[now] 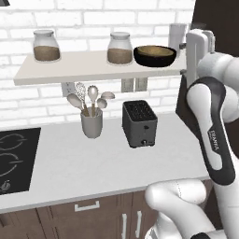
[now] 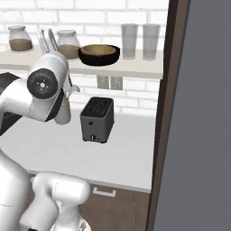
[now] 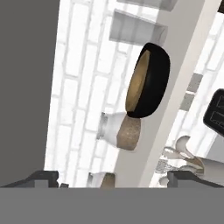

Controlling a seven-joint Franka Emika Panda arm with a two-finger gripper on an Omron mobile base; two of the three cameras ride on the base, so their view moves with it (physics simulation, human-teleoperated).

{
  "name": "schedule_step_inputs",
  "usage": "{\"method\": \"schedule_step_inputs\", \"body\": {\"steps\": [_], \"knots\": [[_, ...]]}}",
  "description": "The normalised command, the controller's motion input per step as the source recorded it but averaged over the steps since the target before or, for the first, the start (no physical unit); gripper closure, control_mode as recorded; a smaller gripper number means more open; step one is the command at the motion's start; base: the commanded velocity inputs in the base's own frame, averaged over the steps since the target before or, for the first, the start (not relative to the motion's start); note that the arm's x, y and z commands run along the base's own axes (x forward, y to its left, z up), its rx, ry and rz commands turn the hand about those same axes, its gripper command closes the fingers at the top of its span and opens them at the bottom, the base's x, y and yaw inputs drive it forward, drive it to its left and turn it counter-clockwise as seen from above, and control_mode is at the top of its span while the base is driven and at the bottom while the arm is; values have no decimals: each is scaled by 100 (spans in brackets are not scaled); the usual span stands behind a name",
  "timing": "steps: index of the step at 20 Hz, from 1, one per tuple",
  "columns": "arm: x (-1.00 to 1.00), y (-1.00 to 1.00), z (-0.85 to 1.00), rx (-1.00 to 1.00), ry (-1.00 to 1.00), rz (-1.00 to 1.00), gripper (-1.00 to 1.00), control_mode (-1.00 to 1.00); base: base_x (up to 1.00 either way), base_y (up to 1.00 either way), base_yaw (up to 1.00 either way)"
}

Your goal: Pick up the bowls on the counter and stack them on top of one another in the open cabinet. Place the smaller bowl on top of the larger bowl.

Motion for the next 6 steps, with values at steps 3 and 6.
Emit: {"method": "schedule_step_inputs", "body": {"steps": [3, 6], "knots": [[-100, 0, -19, 0, 10, 5, -100, -100, 0, 0, 0], [-75, 6, -59, -1, 12, 2, -100, -100, 0, 0, 0]]}}
